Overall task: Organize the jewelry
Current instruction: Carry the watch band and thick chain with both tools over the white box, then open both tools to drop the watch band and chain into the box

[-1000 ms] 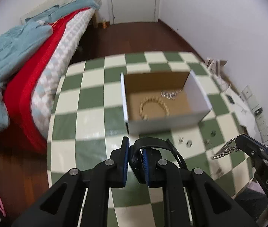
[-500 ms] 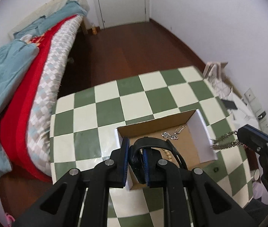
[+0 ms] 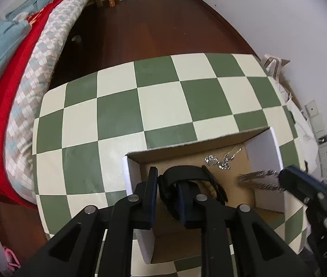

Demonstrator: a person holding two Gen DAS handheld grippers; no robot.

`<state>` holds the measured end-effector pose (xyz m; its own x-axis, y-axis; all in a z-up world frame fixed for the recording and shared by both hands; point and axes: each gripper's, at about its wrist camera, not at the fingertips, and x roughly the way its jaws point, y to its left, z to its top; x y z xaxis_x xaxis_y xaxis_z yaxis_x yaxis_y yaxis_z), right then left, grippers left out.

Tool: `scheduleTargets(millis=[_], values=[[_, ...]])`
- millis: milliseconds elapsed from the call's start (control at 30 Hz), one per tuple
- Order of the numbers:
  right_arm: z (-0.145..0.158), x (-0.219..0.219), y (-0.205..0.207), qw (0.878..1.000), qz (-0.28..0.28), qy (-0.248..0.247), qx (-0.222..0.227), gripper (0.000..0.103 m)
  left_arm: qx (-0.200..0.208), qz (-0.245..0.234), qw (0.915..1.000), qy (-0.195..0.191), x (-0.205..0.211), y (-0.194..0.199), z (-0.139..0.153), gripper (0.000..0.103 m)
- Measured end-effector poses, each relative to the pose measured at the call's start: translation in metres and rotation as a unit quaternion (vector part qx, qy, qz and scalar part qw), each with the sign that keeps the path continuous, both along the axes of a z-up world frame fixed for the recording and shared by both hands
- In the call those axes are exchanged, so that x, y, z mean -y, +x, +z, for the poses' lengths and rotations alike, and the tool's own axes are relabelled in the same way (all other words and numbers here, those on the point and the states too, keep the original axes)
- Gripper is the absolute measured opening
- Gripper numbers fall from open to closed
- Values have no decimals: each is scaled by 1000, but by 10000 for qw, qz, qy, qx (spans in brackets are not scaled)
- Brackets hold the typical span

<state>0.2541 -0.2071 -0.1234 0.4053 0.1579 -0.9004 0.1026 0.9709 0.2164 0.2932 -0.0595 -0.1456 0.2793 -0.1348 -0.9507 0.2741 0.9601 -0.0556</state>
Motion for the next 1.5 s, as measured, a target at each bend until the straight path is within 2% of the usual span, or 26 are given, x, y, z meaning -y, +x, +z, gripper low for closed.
scheduleTargets(millis=[67, 133, 167, 200, 267, 333, 367, 433, 500, 600, 667, 733, 867, 1033, 1133, 1500], values=[[1, 0, 2, 10000, -18, 53, -52, 5, -5, 80, 9999, -68, -1, 2, 3, 20], [2, 1, 3, 9999, -64, 52, -110, 6, 0, 153, 9998, -110, -2, 4, 8, 48], [4, 1, 2, 9999, -83, 8, -104, 9, 40, 174, 9998, -124, -3, 5, 11, 78], [7, 2, 1, 9999, -100, 13, -75, 17, 90, 204, 9996, -186, -4, 5, 14, 96], [12, 3, -2, 9998, -148, -95, -47, 26, 151, 256, 9992, -250, -6, 5, 22, 96], [16, 6, -6, 9997, -188, -154, -18, 29, 188, 288, 9991, -254, -9, 5, 27, 96], [18, 7, -8, 9996, -201, -214, -36, 34, 237, 305, 9989, -254, -10, 4, 31, 96], [20, 7, -13, 9990, -213, -380, -29, 51, 383, 315, 9987, -143, -12, 1, 38, 96], [21, 5, -19, 9976, -194, -665, -34, 78, 574, 360, 9977, -43, -17, -4, 45, 99], [12, -1, -29, 9949, -115, -994, -141, 95, 936, 494, 9944, 86, -28, -16, 53, 102], [5, -2, -34, 9941, -75, -1066, -210, 100, 1178, 572, 9912, 180, -35, -26, 56, 102], [-3, -5, -40, 9935, -47, -1106, -252, 101, 1354, 668, 9881, 279, -43, -36, 57, 102], [-10, -8, -53, 9934, -56, -1121, -242, 101, 1432, 869, 9847, 471, -55, -58, 52, 102], [-3, -9, -68, 9930, -130, -1172, -113, 101, 1534, 945, 9821, 547, -62, -81, 53, 102], [10, -11, -80, 9923, -157, -1226, 47, 101, 1593, 923, 9814, 542, -62, -94, 56, 102], [72, -27, -144, 9857, -136, -1453, 842, 101, 2280, 1024, 9673, 421, -72, -160, 100, 102]])
